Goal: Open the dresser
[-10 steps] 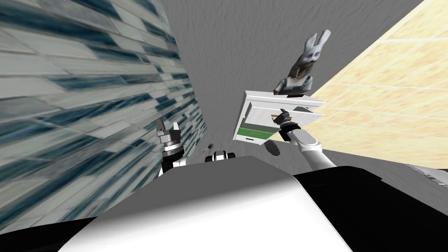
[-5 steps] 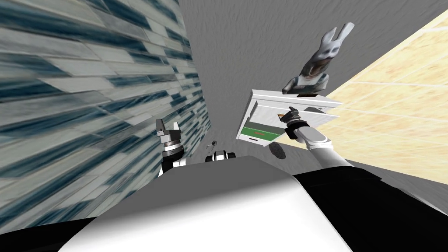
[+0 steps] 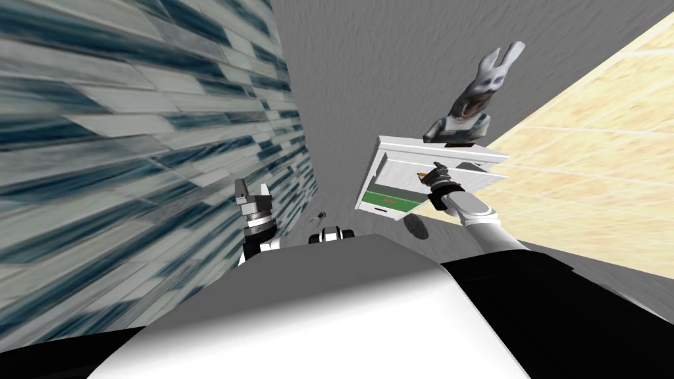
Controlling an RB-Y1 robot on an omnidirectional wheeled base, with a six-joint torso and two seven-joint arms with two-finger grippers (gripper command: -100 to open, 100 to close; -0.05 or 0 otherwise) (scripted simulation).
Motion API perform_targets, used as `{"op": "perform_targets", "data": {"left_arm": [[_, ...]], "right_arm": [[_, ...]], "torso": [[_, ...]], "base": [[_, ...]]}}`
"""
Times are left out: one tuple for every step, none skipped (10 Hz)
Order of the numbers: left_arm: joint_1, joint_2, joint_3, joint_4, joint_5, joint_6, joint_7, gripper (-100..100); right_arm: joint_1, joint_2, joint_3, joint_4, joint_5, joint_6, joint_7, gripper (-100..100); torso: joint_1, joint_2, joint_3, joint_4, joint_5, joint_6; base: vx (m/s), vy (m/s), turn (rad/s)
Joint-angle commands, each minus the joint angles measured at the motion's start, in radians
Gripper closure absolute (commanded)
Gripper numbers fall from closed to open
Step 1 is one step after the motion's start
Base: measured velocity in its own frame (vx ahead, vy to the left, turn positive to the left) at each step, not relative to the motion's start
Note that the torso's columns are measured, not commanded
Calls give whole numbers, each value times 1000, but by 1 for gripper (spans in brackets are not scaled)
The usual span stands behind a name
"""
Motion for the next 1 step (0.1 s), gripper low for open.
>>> {"op": "perform_targets", "data": {"left_arm": [[0,0,0,0,0,0,0,0]], "right_arm": [[0,0,0,0,0,0,0,0]], "torso": [[0,0,0,0,0,0]], "base": [[0,0,0]]}}
